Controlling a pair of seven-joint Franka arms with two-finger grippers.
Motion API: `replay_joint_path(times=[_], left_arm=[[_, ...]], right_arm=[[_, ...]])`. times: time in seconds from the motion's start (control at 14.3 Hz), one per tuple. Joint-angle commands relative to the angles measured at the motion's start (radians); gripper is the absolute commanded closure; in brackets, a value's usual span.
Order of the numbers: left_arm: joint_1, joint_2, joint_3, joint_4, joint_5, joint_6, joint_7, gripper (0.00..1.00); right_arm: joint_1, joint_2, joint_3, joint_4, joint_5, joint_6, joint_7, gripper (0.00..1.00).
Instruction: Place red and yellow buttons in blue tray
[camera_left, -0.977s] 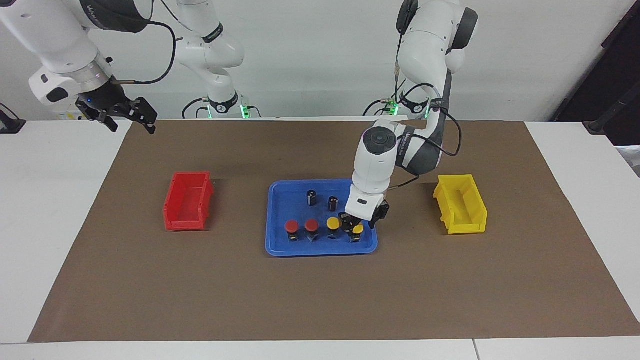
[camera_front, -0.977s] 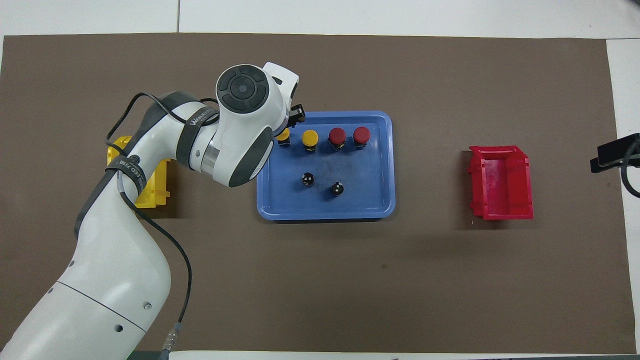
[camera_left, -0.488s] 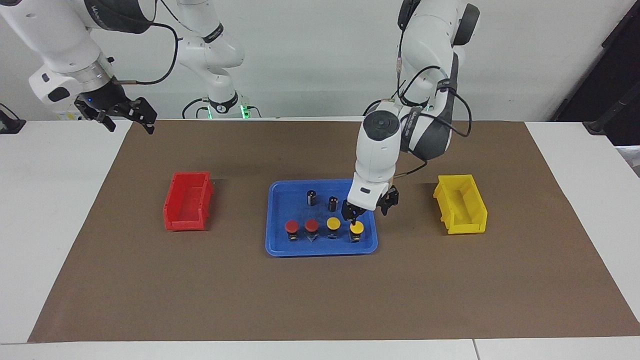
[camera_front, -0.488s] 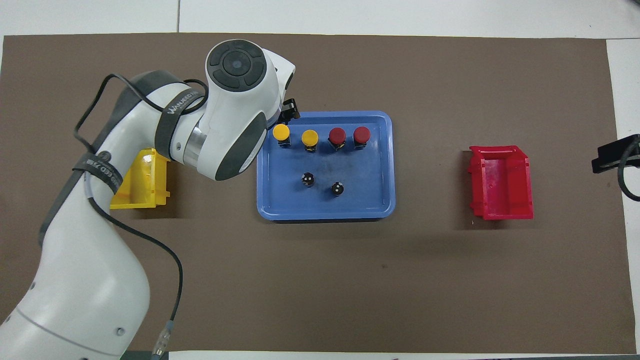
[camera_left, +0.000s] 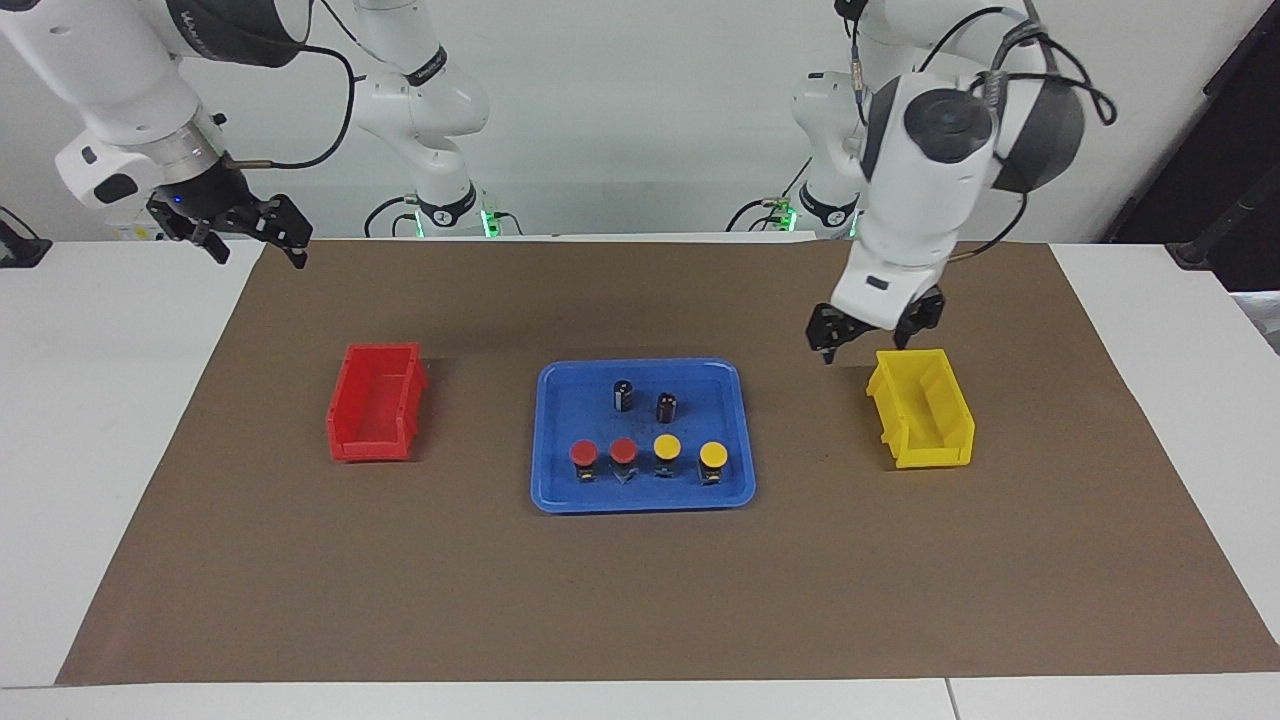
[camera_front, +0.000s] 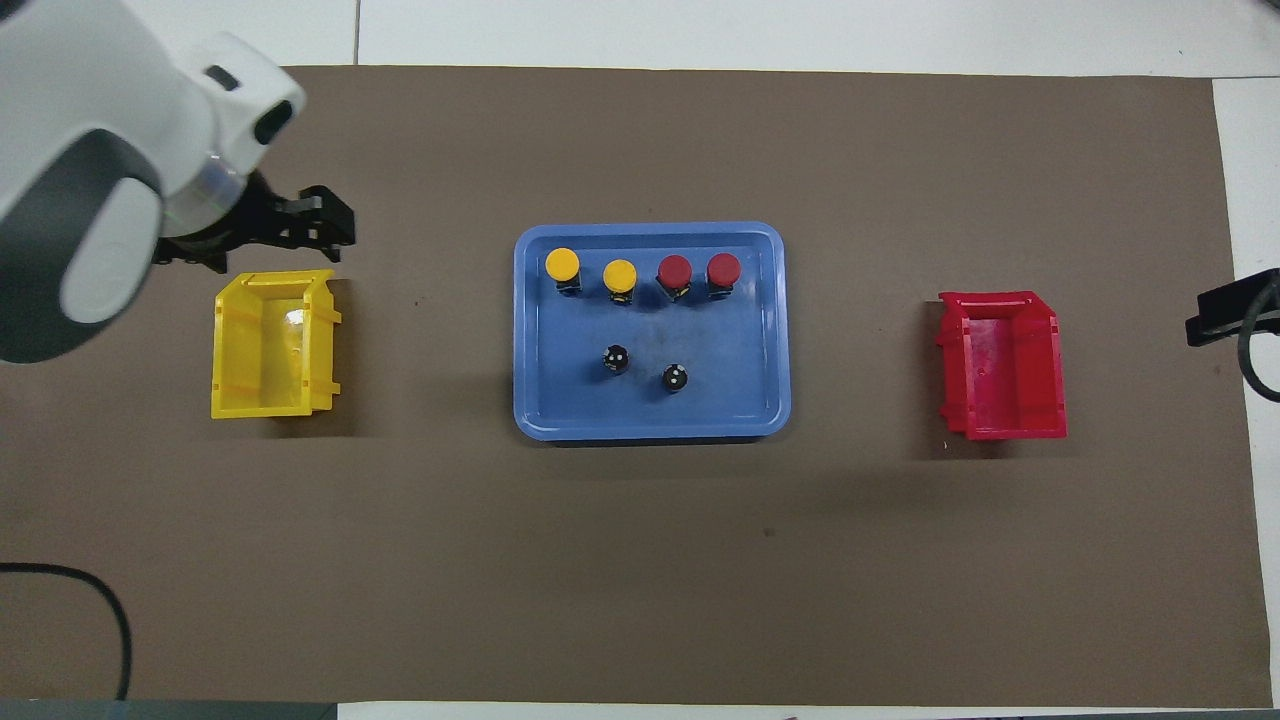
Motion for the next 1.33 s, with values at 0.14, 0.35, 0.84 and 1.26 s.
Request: replay_joint_path(times=[0.14, 0.35, 0.84, 1.26], left_arm=[[0.129, -0.222, -0.009, -0.234, -0.035, -0.021, 0.074, 0.0], [0.162, -0.267, -0.009, -0.254, -0.037, -0.081, 0.1, 0.0], [0.191, -0.273, 0.006, -0.248, -0.08, -0.032, 0.172, 0.0], [0.194, -0.262, 0.006, -0.225, -0.099, 0.035, 0.244, 0.0]], right_arm=[[0.005, -0.008, 0.004, -0.015, -0.006, 0.001, -0.017, 0.0], [0.011, -0.008, 0.006, -0.015, 0.0, 0.001, -0.019, 0.0], [0.011, -0.008, 0.004, -0.015, 0.0, 0.001, -0.019, 0.0], [0.011, -0.008, 0.004, -0.015, 0.0, 0.001, -0.017, 0.0]])
